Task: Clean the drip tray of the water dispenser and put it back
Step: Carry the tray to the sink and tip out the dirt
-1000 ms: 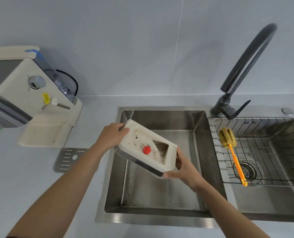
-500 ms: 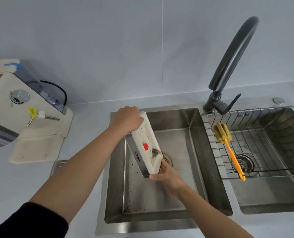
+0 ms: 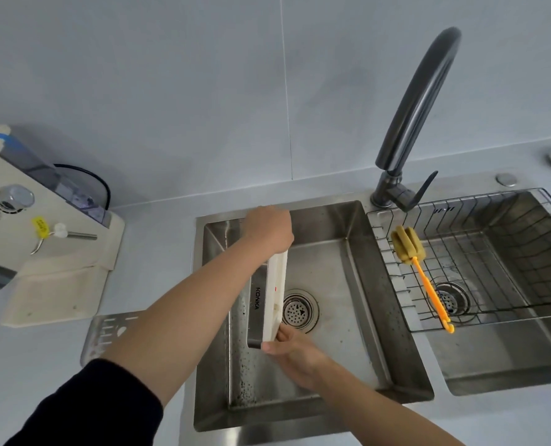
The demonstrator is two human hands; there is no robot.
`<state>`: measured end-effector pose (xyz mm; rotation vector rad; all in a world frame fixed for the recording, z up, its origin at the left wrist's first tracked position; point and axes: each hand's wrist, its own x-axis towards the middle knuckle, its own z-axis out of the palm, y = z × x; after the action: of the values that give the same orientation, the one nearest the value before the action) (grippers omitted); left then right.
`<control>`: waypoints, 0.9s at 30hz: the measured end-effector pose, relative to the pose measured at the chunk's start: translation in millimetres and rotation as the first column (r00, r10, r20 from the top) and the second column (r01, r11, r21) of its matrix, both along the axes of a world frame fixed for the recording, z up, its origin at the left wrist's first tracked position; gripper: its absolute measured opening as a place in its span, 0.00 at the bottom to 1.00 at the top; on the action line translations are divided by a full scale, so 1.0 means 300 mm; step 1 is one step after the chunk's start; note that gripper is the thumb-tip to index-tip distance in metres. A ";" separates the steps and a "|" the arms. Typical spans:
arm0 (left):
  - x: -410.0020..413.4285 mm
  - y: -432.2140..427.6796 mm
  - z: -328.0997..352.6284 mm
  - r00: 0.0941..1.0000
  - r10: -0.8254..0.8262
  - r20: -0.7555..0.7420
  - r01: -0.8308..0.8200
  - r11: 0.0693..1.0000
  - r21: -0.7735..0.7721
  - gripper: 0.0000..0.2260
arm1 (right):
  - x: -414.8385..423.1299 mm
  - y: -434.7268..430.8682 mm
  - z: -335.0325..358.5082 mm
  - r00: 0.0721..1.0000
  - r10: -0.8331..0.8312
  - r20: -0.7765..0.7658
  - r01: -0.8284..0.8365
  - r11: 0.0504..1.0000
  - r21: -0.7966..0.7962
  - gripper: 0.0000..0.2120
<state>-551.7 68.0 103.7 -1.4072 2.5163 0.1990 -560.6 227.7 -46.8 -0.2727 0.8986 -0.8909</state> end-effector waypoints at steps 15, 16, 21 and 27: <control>0.044 -0.019 -0.012 0.995 0.073 -0.075 -0.072 0.997 0.018 0.13 | 0.000 -0.011 0.028 1.000 -0.009 0.004 0.009 0.998 0.069 0.30; 0.058 -0.025 -0.014 0.992 0.090 -0.091 -0.089 0.996 0.020 0.13 | -0.013 -0.014 0.037 0.999 0.014 -0.042 -0.011 0.998 0.059 0.29; 0.138 -0.046 -0.006 0.960 0.196 -0.200 -0.188 0.980 0.061 0.10 | -0.115 -0.045 0.075 0.903 0.035 -0.428 -0.024 0.999 0.031 0.32; 0.248 -0.031 -0.077 0.797 0.463 -0.387 -0.322 0.869 0.376 0.19 | -0.231 -0.062 0.190 0.675 -0.066 -0.735 -0.042 0.991 -0.128 0.40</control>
<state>-477.2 58.8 80.7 -1.9202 2.3350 1.0695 -630.0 209.0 10.2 -0.7917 1.6020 -0.8552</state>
